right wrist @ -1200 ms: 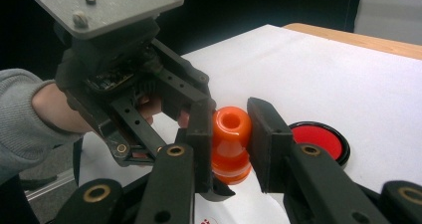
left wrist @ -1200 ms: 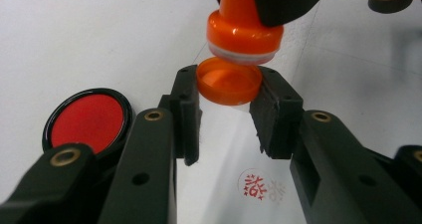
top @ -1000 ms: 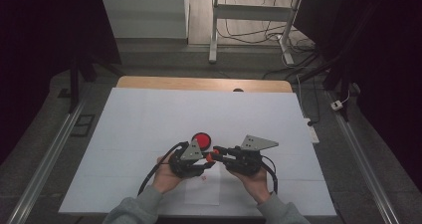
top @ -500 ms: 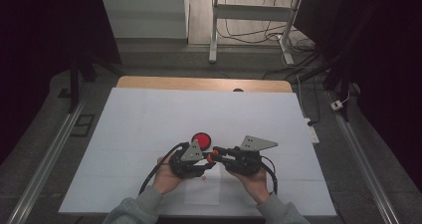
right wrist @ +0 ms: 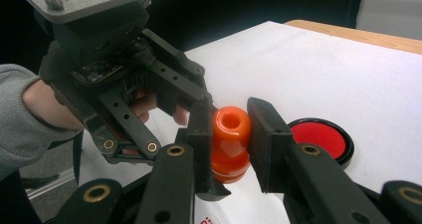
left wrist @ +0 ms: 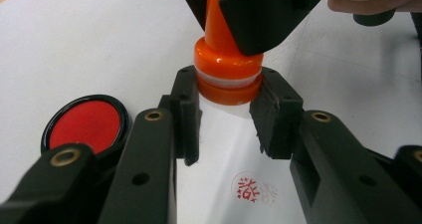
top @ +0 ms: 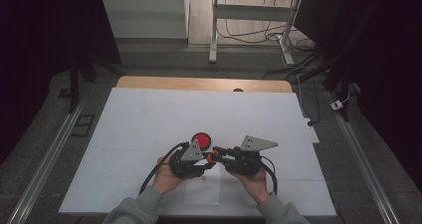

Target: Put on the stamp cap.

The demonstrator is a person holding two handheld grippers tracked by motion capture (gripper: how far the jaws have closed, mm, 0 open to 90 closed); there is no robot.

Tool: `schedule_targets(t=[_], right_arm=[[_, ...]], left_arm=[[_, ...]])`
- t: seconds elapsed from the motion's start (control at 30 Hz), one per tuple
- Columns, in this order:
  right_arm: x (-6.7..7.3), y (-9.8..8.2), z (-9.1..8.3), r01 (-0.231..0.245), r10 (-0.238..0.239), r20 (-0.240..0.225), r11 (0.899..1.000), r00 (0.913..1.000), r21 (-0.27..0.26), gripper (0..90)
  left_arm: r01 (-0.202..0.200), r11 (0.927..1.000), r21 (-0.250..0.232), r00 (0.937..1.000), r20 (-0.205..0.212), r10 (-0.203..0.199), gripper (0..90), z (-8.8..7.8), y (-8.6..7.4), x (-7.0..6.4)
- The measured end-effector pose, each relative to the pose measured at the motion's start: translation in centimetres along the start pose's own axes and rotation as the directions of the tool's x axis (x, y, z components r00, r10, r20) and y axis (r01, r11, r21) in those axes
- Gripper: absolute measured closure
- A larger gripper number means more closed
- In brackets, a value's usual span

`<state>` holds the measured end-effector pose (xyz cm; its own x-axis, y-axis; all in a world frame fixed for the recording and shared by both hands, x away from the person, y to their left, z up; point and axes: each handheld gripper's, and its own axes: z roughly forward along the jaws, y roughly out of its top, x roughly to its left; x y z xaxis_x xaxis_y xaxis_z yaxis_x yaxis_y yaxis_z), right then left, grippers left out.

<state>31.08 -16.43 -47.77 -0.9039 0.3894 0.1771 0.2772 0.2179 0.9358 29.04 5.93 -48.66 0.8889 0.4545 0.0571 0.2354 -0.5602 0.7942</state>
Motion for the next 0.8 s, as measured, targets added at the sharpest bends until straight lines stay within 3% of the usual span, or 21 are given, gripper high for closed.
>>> schedule_targets(t=[0.5,0.8], right_arm=[[0.01,-0.08,0.13,0.001,-0.001,-0.003,1.0,1.0,0.006,72.9],[0.01,-0.08,0.12,0.0,0.0,-0.003,1.0,1.0,0.004,73.0]], left_arm=[[0.003,1.0,-0.007,1.0,-0.005,-0.003,65.1,-0.06,0.0,0.0],[-0.024,0.9996,-0.011,0.9994,-0.025,0.024,65.4,-0.09,-0.01,-0.19]])
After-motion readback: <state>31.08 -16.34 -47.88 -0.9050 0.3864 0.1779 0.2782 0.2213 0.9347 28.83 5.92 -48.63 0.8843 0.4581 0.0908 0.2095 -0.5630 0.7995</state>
